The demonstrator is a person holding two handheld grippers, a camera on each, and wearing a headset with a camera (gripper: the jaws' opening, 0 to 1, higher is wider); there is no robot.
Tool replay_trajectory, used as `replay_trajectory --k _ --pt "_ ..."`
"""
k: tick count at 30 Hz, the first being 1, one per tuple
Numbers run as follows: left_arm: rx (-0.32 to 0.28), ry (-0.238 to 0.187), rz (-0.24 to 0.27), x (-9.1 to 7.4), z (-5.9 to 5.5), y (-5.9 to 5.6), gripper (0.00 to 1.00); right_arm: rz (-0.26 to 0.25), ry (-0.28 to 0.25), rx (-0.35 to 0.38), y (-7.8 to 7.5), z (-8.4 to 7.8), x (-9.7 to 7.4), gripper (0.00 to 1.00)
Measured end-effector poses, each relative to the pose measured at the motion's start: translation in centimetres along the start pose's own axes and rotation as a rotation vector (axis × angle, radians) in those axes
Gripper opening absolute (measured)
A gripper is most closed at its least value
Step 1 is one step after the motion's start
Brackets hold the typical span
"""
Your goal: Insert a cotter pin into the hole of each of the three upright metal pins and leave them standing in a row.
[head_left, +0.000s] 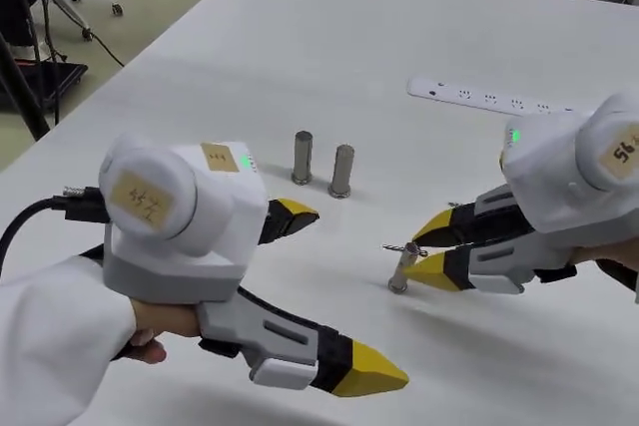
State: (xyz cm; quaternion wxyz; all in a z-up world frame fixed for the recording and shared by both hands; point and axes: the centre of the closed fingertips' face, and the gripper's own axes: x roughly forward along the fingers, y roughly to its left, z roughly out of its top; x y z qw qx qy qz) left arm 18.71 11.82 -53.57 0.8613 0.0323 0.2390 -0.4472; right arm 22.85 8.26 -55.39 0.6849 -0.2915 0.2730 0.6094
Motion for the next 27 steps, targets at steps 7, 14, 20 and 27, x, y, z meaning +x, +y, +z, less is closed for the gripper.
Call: replay_trajectory --k 7,14,20,27 --pt "-0.052 -0.043 0.033 -0.8 0.9 0.5 0.99 -0.063 -0.076 0.094 0.6 0.1 -2.5 0.26" --pt "-0.061 -0.065 0.042 -1.4 1.5 0.5 0.99 -0.101 -0.135 0.152 2.0 0.0 -4.4 0.51" --pt "-0.072 -0.067 0.043 -1.7 1.6 0.4 0.99 -0.144 -0.172 0.221 2.6 -0.3 -5.4 0.67" --pt "-0.089 -0.064 0.057 -2.1 1.5 0.8 0.99 -0.198 -0.198 0.279 3.0 -1.0 -6.4 0.81"
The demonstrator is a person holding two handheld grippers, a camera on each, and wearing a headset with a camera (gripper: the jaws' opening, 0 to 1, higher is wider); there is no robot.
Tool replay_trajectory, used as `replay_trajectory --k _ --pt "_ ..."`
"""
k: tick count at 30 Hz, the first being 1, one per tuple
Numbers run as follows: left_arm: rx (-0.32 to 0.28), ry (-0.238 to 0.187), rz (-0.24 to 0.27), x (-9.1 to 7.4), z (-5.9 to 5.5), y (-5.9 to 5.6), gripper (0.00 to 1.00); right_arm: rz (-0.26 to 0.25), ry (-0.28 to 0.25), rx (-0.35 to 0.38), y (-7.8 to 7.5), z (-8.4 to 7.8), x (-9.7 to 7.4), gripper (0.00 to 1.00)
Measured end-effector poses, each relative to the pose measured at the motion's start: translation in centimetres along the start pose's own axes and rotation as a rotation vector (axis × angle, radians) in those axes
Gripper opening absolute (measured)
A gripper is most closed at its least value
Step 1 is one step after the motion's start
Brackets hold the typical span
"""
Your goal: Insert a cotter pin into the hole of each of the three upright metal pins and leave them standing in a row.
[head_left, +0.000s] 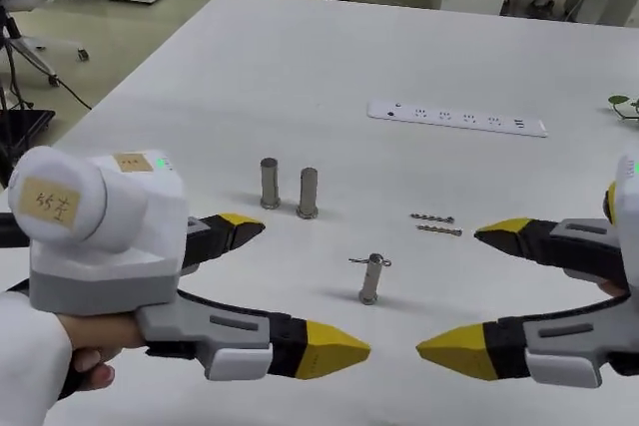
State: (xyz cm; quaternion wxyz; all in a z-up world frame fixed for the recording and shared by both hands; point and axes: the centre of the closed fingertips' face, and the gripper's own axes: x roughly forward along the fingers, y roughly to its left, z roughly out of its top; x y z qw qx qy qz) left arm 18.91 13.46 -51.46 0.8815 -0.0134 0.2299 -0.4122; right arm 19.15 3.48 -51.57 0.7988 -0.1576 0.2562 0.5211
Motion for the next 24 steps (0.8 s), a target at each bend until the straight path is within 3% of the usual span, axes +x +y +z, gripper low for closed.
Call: replay_trajectory --k 4,7,12,20,24 --pt "-0.006 -0.004 0.011 -0.3 0.2 0.5 0.99 -0.026 -0.017 0.047 0.0 -0.2 -0.4 0.89" --pt "-0.008 -0.004 0.019 -0.4 0.3 0.9 0.99 -0.075 -0.012 0.073 -0.4 -0.5 -0.8 0.94" --pt "-0.013 -0.010 0.043 -0.6 0.7 1.9 0.99 -0.116 -0.041 0.132 -0.7 -0.6 -1.3 0.98" --pt "0.001 -0.031 0.128 -0.8 1.7 4.9 0.99 -0.134 -0.055 0.156 -0.4 -0.7 -1.9 0.98" --pt "0.012 -0.004 0.146 -0.6 2.0 6.8 0.97 -0.134 -0.056 0.156 -0.3 -0.8 -2.2 0.98"
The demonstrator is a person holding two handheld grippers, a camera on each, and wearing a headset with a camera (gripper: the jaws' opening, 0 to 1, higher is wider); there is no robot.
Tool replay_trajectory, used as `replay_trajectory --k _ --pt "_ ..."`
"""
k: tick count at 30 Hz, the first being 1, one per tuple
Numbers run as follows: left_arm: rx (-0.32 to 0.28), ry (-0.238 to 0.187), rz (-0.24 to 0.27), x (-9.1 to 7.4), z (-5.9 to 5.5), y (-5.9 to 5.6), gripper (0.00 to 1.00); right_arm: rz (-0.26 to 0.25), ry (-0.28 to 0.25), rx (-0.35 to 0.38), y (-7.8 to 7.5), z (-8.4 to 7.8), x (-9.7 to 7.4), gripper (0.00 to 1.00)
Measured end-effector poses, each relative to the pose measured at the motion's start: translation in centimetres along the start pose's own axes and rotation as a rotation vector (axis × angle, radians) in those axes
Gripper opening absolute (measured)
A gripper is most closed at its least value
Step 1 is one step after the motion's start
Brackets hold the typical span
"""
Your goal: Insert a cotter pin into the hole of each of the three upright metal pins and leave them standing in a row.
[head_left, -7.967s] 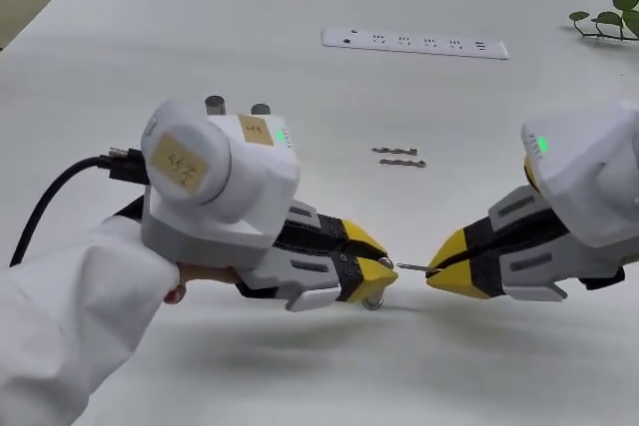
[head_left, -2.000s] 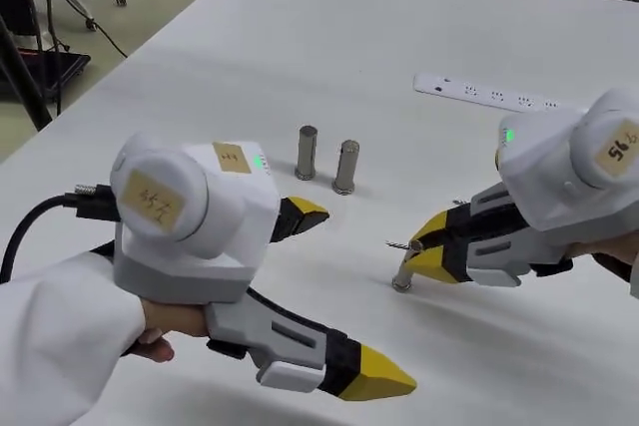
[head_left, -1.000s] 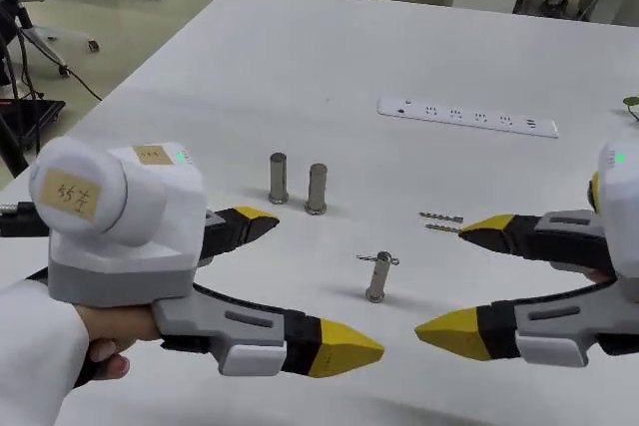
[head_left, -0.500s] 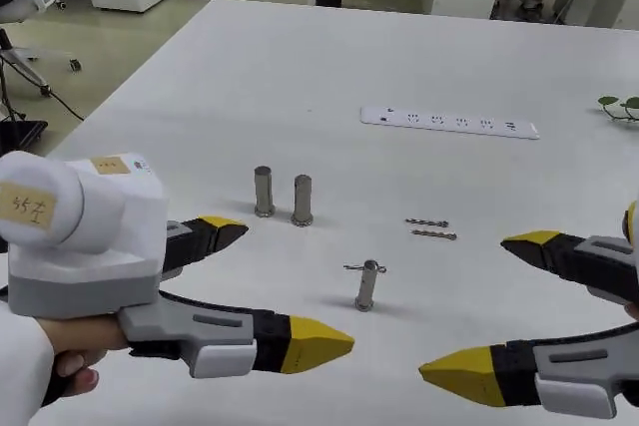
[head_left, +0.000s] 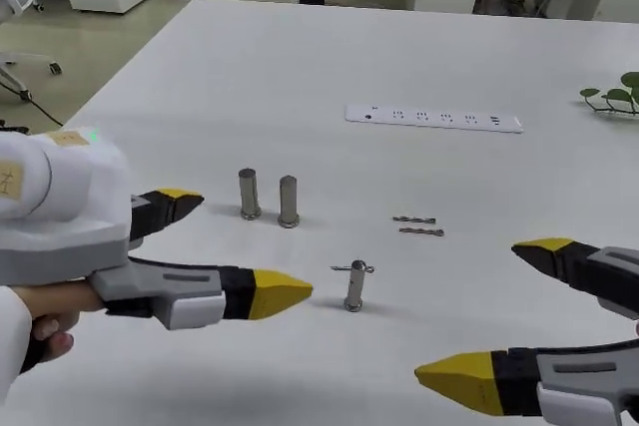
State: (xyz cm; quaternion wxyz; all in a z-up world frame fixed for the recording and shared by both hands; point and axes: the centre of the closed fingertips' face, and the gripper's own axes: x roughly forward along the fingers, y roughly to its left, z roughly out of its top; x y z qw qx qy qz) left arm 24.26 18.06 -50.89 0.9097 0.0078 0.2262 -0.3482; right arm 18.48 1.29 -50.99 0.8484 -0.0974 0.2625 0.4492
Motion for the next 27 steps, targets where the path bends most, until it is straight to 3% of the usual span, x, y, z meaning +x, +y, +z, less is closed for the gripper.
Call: replay_trajectory --k 4,7,10,13,17,27 --pt "0.020 0.023 0.009 0.5 0.4 1.5 0.91 -0.020 -0.006 0.021 -0.3 -0.1 -0.4 0.97" --pt "0.038 0.033 0.051 1.1 0.6 3.4 0.91 -0.034 -0.006 0.031 -0.5 -0.3 -0.6 0.97" --pt "0.050 0.053 0.076 1.7 0.4 4.8 0.84 -0.034 -0.018 0.049 -0.4 -0.6 -0.7 0.96" --pt "0.068 0.072 0.083 2.3 0.0 5.5 0.78 -0.051 -0.007 0.066 -0.6 -1.0 -0.7 0.96" --pt "0.036 0.078 0.096 3.1 -0.1 6.8 0.64 -0.065 -0.018 0.088 -0.8 -1.2 -0.9 0.96" --pt "0.038 0.096 0.138 5.1 -0.2 9.1 0.55 -0.060 -0.008 0.098 -0.2 -1.3 -0.6 0.96"
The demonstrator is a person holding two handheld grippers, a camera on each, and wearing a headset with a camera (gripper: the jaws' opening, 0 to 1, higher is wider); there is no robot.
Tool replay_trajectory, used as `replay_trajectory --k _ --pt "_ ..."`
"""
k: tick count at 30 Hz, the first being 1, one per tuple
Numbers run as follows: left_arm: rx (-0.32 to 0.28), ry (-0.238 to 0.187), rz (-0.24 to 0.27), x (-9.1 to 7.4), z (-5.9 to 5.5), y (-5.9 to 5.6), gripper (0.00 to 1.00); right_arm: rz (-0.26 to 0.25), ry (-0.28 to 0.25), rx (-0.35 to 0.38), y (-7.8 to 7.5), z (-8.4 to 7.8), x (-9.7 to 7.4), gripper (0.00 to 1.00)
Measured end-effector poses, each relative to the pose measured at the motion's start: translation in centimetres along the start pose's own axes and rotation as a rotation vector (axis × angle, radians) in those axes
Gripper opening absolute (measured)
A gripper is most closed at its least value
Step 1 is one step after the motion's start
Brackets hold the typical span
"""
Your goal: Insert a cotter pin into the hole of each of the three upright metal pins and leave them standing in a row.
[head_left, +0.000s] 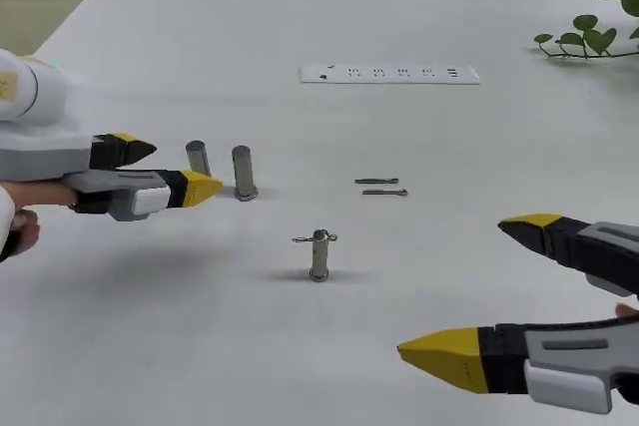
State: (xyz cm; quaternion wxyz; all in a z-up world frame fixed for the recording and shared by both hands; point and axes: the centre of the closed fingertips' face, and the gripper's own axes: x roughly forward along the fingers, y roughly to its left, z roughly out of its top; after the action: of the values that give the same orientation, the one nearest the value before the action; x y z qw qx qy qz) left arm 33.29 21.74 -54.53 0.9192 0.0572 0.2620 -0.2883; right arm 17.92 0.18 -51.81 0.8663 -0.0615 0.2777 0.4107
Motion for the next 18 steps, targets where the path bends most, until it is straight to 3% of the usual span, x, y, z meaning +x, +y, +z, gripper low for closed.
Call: replay_trajectory --k 4,8,10,18 --pt "-0.001 0.018 0.033 1.0 -0.3 0.8 0.51 -0.005 0.012 0.005 -0.3 -0.5 0.2 0.95" --pt "-0.005 0.007 0.054 1.6 -0.2 1.3 0.46 -0.008 0.016 0.012 -0.4 -0.6 0.2 0.94" --pt "0.019 0.032 0.079 2.3 -0.7 1.6 0.42 -0.011 0.020 0.015 -0.5 -0.8 0.2 0.94" --pt "0.020 0.016 0.094 3.8 -0.4 1.6 0.29 -0.003 0.043 0.021 -0.3 -1.3 0.5 0.93"
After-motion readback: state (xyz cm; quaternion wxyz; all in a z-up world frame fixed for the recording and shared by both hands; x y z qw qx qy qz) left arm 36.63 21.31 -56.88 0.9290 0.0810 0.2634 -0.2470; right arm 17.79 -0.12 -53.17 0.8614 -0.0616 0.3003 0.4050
